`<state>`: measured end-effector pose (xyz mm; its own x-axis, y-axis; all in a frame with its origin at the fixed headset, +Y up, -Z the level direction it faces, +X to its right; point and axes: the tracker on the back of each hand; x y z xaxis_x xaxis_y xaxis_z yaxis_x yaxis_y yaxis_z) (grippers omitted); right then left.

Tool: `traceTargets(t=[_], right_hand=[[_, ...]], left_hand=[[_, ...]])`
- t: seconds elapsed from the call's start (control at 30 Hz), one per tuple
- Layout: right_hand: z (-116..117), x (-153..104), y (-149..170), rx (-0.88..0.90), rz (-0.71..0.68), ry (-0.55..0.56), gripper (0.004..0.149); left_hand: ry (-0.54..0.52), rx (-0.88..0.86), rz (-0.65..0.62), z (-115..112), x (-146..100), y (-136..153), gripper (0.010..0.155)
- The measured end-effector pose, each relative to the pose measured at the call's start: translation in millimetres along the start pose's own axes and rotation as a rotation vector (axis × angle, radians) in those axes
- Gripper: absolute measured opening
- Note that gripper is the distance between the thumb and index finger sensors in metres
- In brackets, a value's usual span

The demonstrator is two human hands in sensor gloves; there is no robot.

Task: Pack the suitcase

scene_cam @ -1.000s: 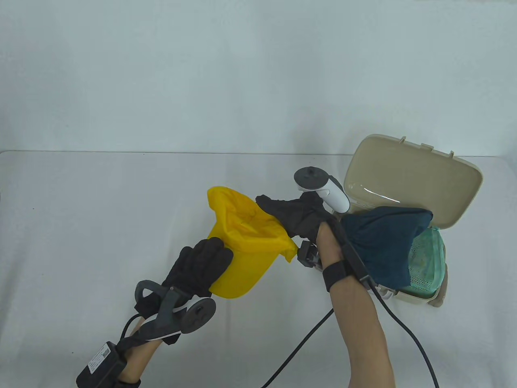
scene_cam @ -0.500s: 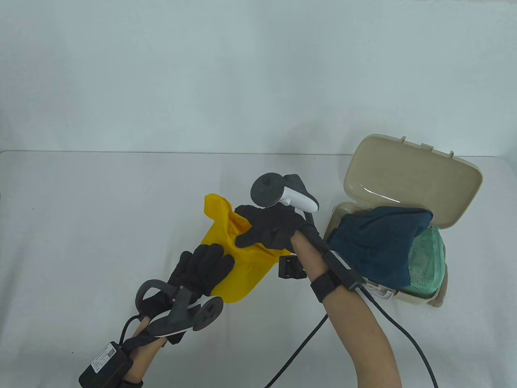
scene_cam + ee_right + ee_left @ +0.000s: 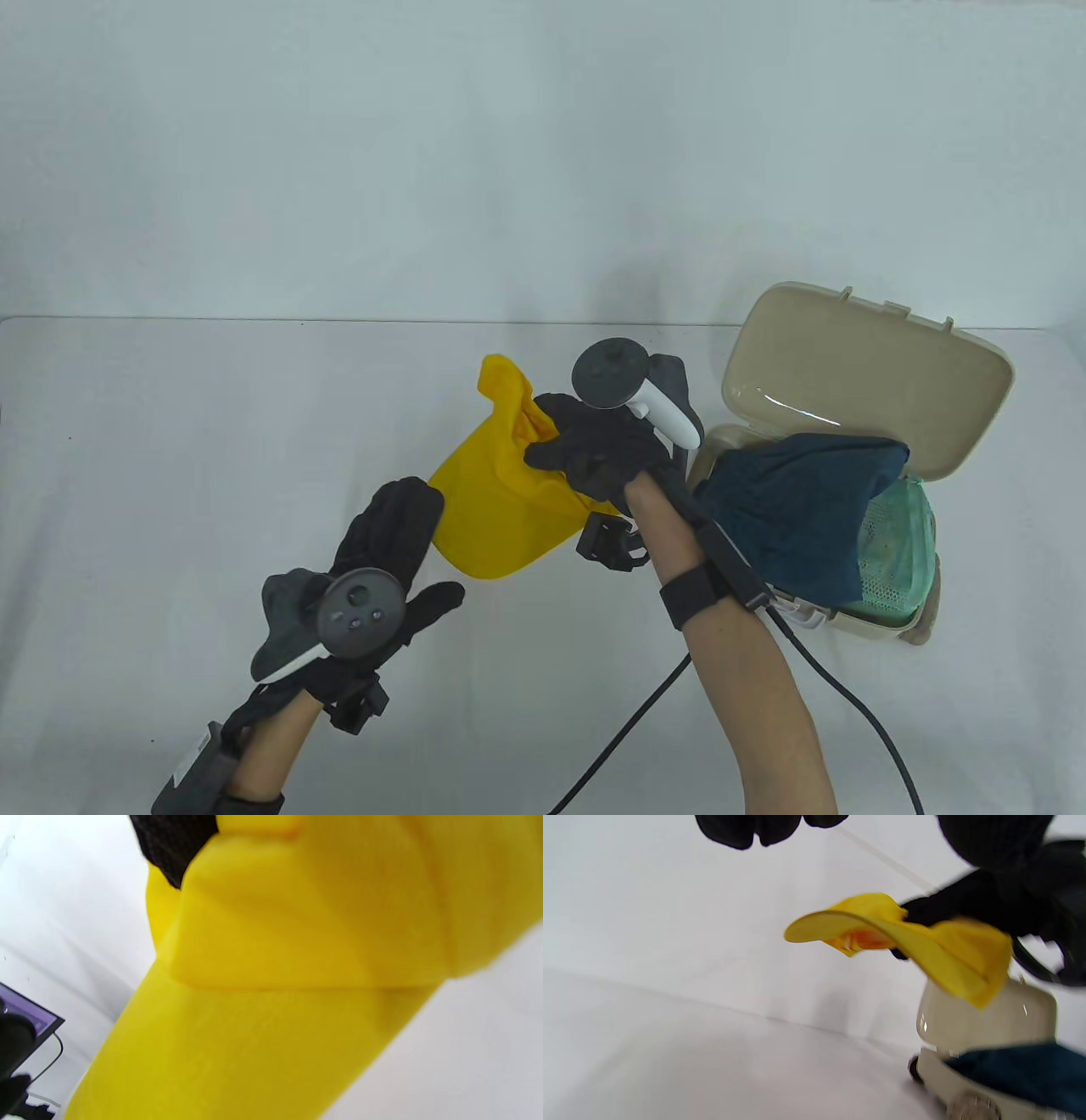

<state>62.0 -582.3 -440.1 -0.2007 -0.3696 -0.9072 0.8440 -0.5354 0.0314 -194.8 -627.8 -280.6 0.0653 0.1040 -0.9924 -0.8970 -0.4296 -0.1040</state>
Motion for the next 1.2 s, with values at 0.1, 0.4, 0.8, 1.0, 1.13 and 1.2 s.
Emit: traceTargets(t=[0.1,0.4,0.8,1.0,1.13,1.2], right_hand=[[3.4,-6.0,4.9,0.067,-0.021,0.031,0.072],[39.7,-21.6,2.9,0.183,-0.094,0.059,0.072],[49.9,-31.7,-18.8,-0.012,-0.126,0.108,0.08],[37.0,-39.5,-18.9,-0.178,-0.082,0.187,0.088],[38.0,-40.0,-12.7,-0.246,-0.031,0.23,0.093],[45.0,-38.6,-10.3,-0.223,-0.047,0.173,0.096]], left_hand=[[0.159,-0.395,0.105,-9.3,10.5,25.1,0.09],[0.437,-1.055,0.312,-46.5,18.9,57.1,0.086],[0.378,-1.19,0.307,-35.0,23.9,83.3,0.052],[0.325,-1.204,0.323,-26.6,24.4,99.8,0.051],[0.288,-1.066,0.324,-22.6,25.5,97.2,0.051],[0.287,-1.018,0.321,-23.8,25.9,94.5,0.051]])
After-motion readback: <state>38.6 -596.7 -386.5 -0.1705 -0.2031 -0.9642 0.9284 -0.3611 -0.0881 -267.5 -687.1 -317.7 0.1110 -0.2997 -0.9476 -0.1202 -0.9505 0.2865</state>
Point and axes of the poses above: the tracker on the back of each hand, its own y axis roughly to the little-finger side, its own x axis roughly from the wrist to the fingertips, z = x × y, and after that the axes turned 11 degrees about z, right-handed
